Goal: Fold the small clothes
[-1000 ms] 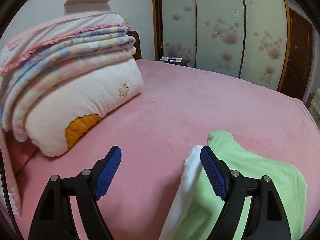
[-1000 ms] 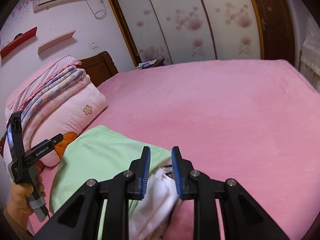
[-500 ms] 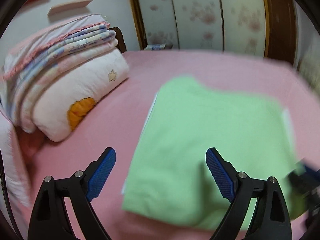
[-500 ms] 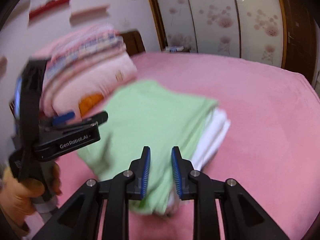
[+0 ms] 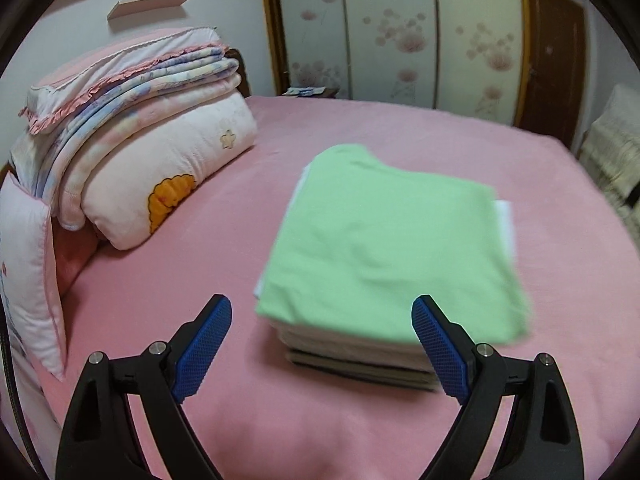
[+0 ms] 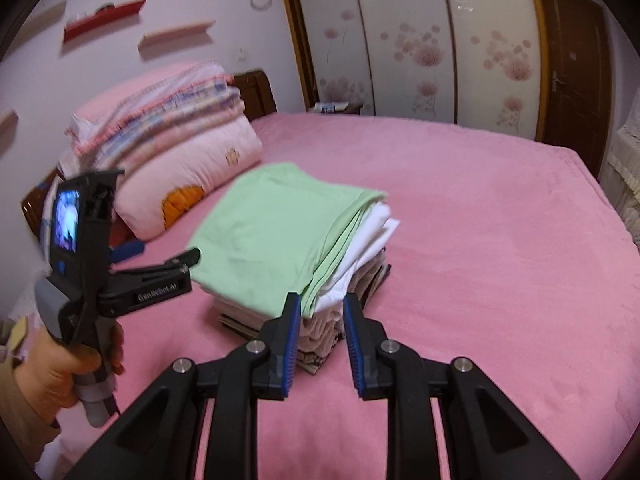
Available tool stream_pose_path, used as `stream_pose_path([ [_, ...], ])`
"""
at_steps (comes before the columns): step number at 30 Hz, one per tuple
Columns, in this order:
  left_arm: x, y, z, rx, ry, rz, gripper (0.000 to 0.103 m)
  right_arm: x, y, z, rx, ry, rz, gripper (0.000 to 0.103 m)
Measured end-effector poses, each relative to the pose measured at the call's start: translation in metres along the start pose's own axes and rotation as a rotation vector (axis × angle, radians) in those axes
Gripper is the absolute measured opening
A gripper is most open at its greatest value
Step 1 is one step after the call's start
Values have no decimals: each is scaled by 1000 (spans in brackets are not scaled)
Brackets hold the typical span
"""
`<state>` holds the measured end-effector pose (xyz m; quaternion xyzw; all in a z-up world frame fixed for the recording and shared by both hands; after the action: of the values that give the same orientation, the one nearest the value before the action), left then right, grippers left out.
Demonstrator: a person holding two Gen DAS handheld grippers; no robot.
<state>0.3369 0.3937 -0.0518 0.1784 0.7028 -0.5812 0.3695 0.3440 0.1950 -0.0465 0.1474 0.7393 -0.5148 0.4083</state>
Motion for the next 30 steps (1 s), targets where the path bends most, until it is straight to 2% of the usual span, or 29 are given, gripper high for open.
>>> stream_pose_path([
  [8, 34, -107, 26, 118, -45, 29, 91, 29, -122, 22, 42, 54, 66, 22],
  [13, 60, -172, 40, 125, -59, 59, 92, 54, -187, 40, 96, 70, 87, 22],
  [16, 81, -212, 51, 183, -93, 85, 103, 76, -219, 46, 151, 67, 94, 26],
  [22, 132, -273, 83, 263, -114, 72, 102, 129, -270, 52, 206, 80, 100, 35],
  [26, 165, -299, 103, 307, -108, 64, 102, 166, -294, 62, 234, 148, 92, 46],
  [30, 194, -314, 126, 326, -101, 40, 102, 194, -311, 69, 292, 190, 100, 49],
])
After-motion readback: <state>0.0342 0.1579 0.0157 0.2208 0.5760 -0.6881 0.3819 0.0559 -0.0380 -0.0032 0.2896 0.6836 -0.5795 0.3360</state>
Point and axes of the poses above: each gripper's, at about its wrist camera, not at the fingertips, and y roughly the way its jaws point, z to its right, x to its underside, the point moved 3 cm from there along y, roughly the way its jaws point, and after that the axes turned 1 degree about x, right-handed, at the moved point
